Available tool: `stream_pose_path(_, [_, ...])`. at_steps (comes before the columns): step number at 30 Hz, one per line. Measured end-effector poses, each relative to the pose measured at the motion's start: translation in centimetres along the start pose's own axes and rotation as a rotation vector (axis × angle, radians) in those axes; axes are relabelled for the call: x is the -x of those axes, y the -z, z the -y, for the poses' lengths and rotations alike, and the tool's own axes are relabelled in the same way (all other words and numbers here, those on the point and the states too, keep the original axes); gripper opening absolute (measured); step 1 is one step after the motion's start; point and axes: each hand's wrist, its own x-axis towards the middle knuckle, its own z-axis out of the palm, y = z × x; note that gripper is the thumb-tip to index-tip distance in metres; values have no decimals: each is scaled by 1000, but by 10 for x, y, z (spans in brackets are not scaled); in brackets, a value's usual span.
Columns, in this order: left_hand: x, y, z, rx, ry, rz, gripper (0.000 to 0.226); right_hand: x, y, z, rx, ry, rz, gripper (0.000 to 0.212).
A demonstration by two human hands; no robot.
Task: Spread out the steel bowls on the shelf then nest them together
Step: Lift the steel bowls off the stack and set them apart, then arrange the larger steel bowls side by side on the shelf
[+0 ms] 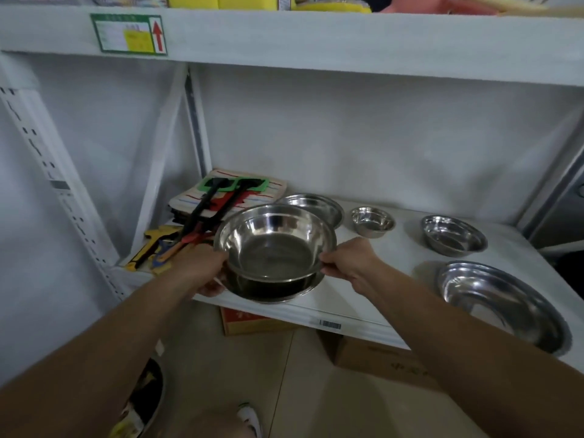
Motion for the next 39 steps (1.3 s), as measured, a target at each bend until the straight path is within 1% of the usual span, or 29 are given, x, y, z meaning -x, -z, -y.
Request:
stream_pose_path(3, [-11, -8, 12, -110, -1, -45, 32, -3, -5, -15, 61, -22, -10, 12])
stream_pose_path(5, [-15, -13, 18, -192, 9, -64, 32, -5, -7, -23, 142, -3, -27, 13])
stream_pose_path(7, [-17, -14, 25, -331, 3, -89, 38, -8, -10, -30, 249, 25, -40, 15])
stream_pose_path(9, [-20, -13, 29, -514, -46, -125, 43, -10, -14, -34, 356, 49, -52, 15])
stream_pose_path(11, [-25, -11, 31, -582, -55, -115, 46, -11, -17, -37, 427, 65, -51, 17])
stream_pose_path(13, [-26, -11, 30, -609, -46, -84, 45, -9, -16, -39, 435, 68, -39, 16])
stream_pose_path(15, [-25, -10, 24, -684, -63, -79, 42, -8, -13, -40, 418, 68, -19, 17])
stream_pose_path(16, [-25, -9, 18, -735, -93, -116, 41, -7, -10, -39, 405, 68, -13, 18])
stream_pose_path(18, [-30, -8, -2, -789, -171, -239, 40, -8, 0, -37, 361, 83, -8, 22])
stream_pose_path(20, [-47, -13, -28, -759, -266, -301, 38, -12, 14, -33, 306, 89, -14, 37])
stream_pose_path(23, [-91, -41, -69, -685, -344, -258, 28, -25, 35, -28, 190, 82, -11, 43])
stream_pose_path(25, [-119, -66, -90, -678, -330, -224, 32, -36, 44, -27, 121, 70, -7, 36])
stream_pose_path(28, [-155, -96, -108, -691, -281, -200, 46, -47, 54, -26, 28, 63, 11, 5])
stream_pose_path(29, [-165, -104, -111, -697, -265, -210, 46, -53, 57, -28, 2, 58, 12, 3])
stream_pose_path(32, [-188, -117, -113, -643, -208, -236, 43, -65, 66, -33, -42, 42, 14, 4])
stream_pose_path(35, [-197, -122, -113, -508, -135, -232, 38, -73, 72, -37, -73, 26, -3, 15])
stream_pose_path(37, [-199, -122, -118, -410, -112, -240, 33, -74, 75, -37, -100, 12, -11, 16])
stream_pose_path(39, [-200, -117, -125, -365, -143, -246, 26, -71, 78, -34, -138, 7, -18, 18])
